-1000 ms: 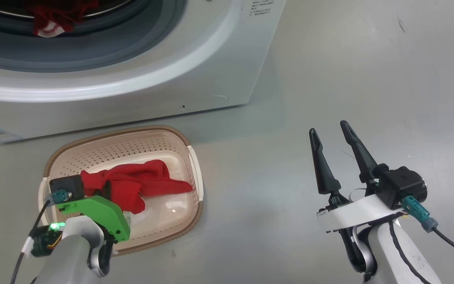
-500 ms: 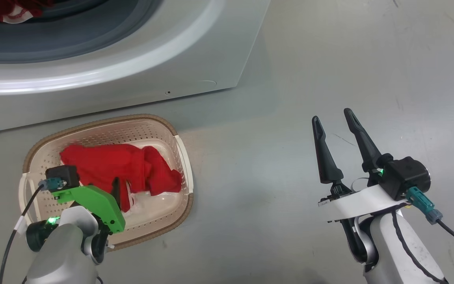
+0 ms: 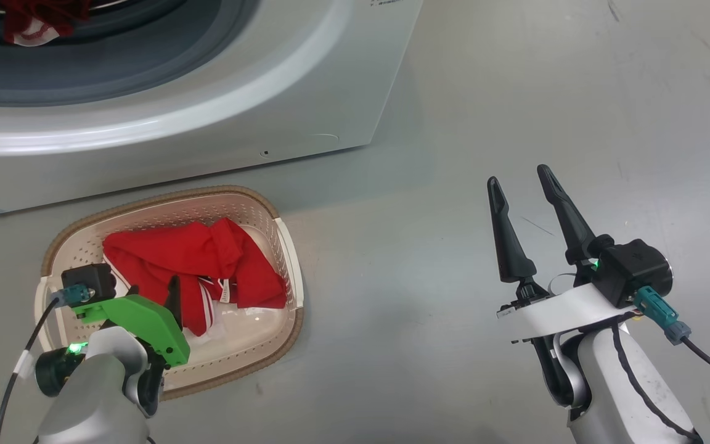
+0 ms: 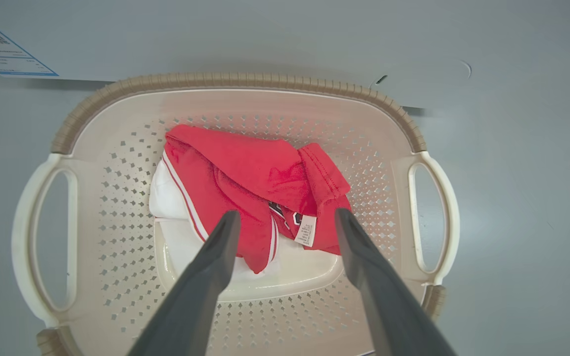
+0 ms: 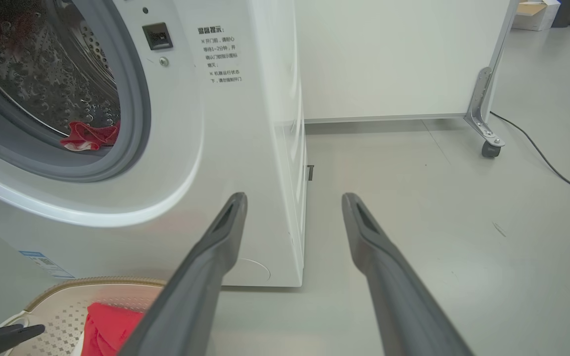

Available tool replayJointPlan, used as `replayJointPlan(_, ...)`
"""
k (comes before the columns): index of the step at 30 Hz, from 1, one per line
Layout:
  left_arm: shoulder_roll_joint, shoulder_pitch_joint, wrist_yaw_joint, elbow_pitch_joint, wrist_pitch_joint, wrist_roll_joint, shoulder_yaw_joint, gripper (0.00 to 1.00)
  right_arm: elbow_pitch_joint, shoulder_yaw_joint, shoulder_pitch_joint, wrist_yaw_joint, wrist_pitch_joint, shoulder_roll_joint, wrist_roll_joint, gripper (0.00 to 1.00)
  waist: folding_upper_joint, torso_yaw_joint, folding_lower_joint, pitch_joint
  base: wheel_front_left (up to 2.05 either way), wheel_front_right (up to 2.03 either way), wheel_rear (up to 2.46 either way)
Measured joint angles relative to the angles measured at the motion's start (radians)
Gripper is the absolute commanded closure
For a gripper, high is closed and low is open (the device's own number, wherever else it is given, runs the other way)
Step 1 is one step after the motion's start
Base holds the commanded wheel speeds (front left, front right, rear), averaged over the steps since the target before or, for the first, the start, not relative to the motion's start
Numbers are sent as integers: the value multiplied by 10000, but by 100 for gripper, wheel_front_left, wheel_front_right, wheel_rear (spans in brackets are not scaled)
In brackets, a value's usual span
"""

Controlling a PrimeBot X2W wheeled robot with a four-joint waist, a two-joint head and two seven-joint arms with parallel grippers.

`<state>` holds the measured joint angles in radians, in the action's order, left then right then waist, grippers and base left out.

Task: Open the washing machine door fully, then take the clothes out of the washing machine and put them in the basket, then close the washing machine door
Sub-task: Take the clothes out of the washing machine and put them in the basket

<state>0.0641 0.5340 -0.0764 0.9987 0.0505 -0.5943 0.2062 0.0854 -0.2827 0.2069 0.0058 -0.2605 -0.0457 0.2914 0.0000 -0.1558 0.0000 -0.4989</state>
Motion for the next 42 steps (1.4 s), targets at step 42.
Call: replayJointPlan(42, 77, -1685, -157, -5614, 2061, 1962, -598, 0, 324, 1022, -1105, 105, 0, 2, -568, 0, 0, 1388, 0, 2595, 0, 0, 0)
